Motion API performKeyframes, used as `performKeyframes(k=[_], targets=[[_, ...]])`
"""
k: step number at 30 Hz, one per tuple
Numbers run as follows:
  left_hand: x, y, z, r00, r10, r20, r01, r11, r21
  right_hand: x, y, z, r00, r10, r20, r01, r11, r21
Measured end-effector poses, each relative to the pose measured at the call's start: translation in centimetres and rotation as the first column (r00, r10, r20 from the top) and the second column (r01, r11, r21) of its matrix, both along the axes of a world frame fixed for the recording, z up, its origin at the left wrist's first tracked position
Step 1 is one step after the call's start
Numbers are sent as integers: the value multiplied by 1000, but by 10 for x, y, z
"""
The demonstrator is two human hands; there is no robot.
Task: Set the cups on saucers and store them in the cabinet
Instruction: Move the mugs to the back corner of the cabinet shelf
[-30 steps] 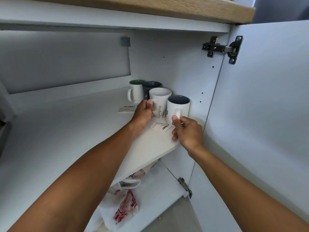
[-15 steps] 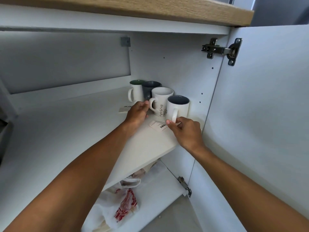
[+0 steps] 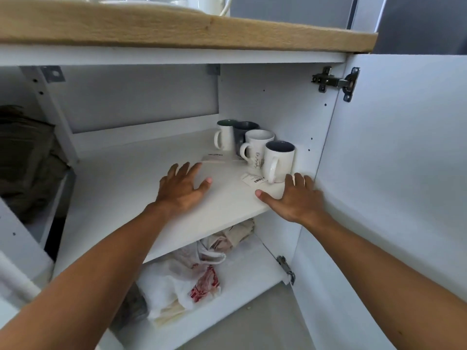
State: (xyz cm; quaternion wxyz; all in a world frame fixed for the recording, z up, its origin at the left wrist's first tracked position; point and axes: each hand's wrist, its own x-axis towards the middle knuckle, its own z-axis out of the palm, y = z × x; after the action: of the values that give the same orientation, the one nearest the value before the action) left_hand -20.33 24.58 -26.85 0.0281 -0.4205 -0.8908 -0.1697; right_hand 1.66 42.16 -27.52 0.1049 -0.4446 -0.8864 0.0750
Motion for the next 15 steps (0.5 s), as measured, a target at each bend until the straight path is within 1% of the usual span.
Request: performKeyframes(k=[2, 4, 8, 12, 15], targets=[[2, -13, -3, 999, 35, -10, -36, 998, -57, 3, -5, 3, 1000, -3, 22, 4, 999, -36], [8, -26, -4, 998, 65, -5, -65, 991, -118, 9, -14, 7, 997, 8, 75, -1, 996, -95], [33, -57, 6, 998, 57, 5, -55, 978, -203, 27, -41, 23, 987, 53, 151, -27, 985, -171], [66, -91, 46, 1000, 19, -12, -22, 953, -303, 54, -78, 58, 962, 109, 250, -62, 980, -191], [87, -115, 94, 1000, 12, 10, -8, 937, -350, 78, -109, 105, 952, 135, 274, -83, 978, -194]])
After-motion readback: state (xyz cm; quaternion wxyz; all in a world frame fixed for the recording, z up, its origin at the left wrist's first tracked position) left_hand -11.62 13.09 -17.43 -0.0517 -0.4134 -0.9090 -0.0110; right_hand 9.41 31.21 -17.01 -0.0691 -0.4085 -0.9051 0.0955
